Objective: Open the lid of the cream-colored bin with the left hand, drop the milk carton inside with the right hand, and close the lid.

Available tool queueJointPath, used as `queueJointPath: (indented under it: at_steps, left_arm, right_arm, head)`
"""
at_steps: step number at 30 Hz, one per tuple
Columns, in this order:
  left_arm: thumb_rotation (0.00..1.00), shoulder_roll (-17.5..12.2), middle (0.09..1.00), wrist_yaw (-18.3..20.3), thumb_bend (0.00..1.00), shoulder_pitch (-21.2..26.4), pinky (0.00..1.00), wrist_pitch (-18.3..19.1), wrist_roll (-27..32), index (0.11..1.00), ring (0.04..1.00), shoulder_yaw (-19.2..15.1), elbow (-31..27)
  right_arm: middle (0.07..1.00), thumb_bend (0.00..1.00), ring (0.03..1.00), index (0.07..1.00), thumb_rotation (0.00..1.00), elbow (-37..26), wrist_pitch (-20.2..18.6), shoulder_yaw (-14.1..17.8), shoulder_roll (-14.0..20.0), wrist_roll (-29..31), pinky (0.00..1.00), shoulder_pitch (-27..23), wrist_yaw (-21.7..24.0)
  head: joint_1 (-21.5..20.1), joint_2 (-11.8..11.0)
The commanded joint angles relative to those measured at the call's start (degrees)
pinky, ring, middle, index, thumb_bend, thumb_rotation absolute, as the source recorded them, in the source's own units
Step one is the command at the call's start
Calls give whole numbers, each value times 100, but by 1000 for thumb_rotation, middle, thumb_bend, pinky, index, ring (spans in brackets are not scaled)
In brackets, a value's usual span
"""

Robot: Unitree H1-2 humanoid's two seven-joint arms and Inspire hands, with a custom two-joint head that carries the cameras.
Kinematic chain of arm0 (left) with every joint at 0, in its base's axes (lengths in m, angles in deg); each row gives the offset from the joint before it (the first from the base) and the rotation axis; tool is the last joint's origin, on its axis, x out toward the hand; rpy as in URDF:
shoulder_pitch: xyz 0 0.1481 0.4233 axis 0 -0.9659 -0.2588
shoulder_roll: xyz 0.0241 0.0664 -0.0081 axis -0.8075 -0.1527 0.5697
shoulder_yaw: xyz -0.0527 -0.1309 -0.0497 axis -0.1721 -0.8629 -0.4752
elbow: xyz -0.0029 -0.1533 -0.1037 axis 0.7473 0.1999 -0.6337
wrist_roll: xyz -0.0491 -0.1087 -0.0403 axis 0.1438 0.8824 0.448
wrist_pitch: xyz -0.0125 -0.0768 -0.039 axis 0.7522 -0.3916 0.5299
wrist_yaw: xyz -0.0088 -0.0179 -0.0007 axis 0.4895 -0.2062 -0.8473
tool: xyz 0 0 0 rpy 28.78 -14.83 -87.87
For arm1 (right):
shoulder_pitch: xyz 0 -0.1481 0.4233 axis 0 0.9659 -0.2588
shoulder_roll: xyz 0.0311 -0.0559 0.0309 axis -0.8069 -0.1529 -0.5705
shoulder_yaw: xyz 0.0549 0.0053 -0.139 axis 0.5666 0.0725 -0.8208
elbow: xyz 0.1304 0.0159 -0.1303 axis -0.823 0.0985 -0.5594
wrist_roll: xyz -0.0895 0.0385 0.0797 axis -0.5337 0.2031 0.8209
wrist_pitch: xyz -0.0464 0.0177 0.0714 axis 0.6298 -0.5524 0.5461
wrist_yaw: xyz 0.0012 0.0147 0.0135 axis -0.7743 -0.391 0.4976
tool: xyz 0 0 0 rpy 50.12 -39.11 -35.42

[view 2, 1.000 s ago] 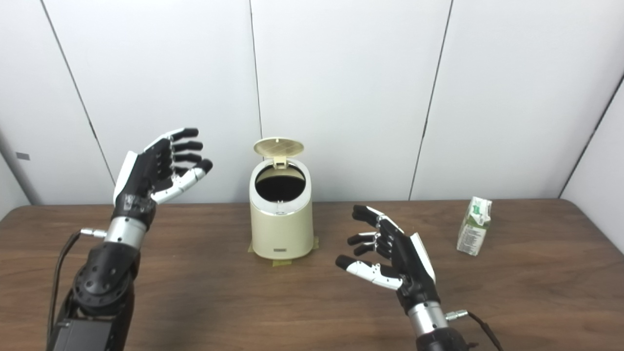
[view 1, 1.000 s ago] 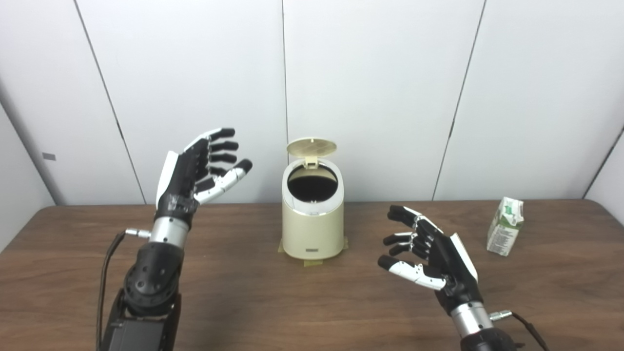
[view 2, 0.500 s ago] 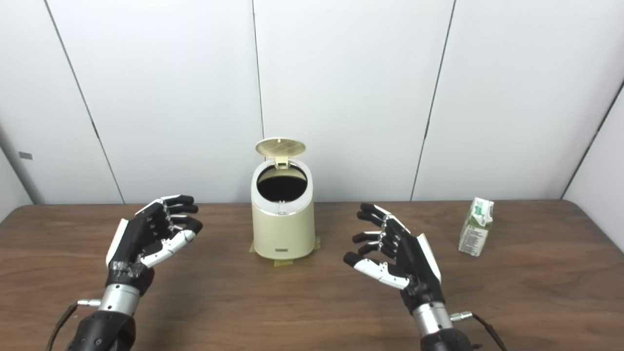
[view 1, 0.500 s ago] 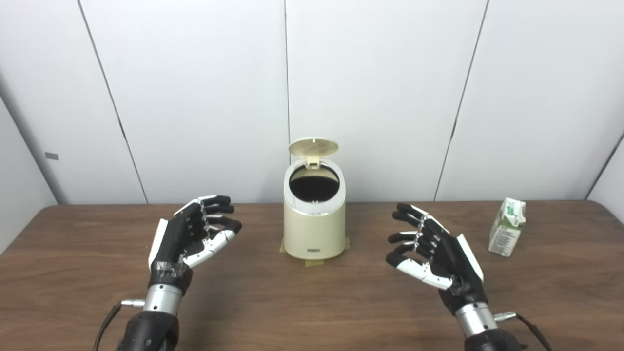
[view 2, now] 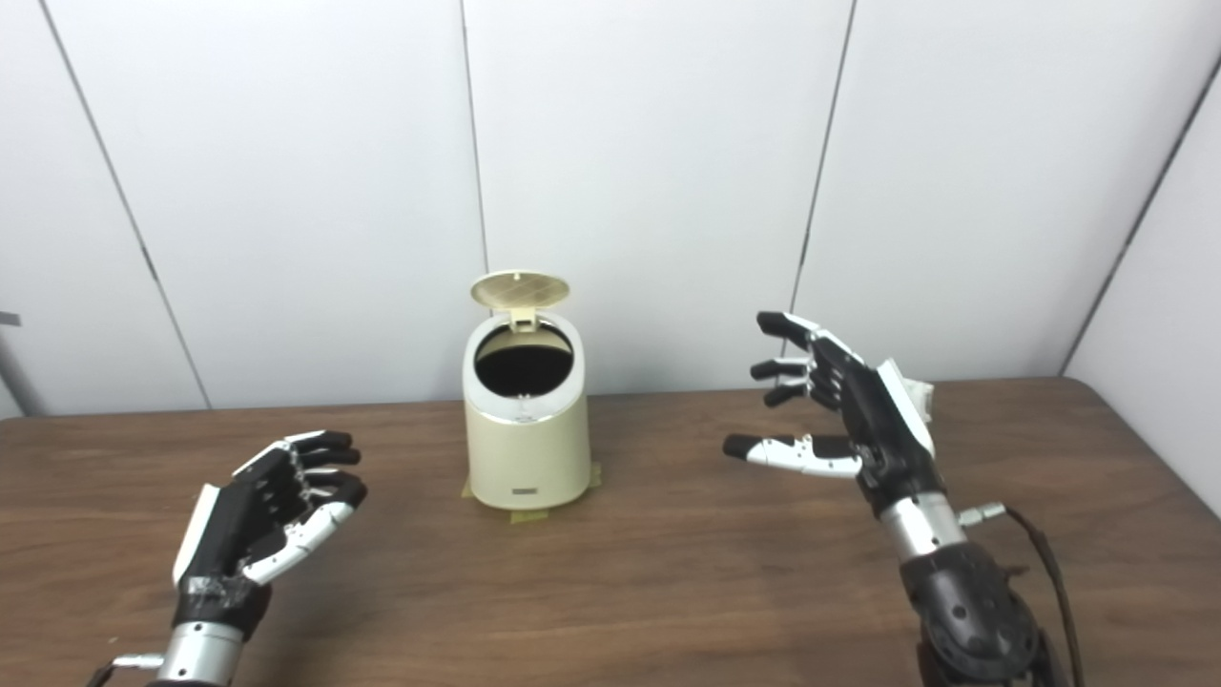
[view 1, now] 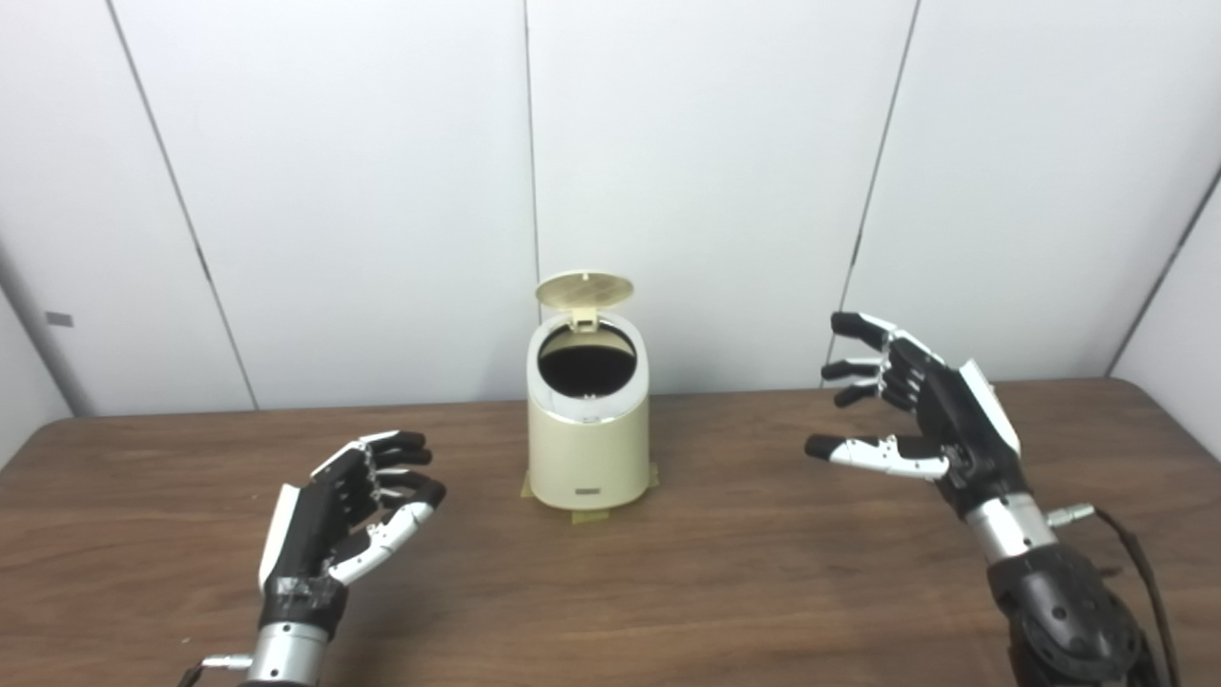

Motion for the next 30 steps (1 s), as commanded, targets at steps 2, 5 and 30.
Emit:
queueJointPath:
  at_steps: [2,5,30]
  left_arm:
    - [147,-96,652,-4,611,85,449,-90,102,657,588,-81,-216]
    - [143,-187,660,138,623,111,453,-237,301,666,594,-120,-70]
    - [0,-348,665,259,560,185,486,-342,302,676,609,-178,177]
  right_arm:
    - [835,784,728,816,154,-454,-255,86,452,-563,603,-422,-29]
    - [895,786,821,848,168,-658,-560,227,735,-822,620,-522,-27]
    - [930,799,908,931,197,2697,745,778,1087,671,843,-717,342]
  head:
    - [-142,-8]
    - [-360,-40]
    - [-782,-124]
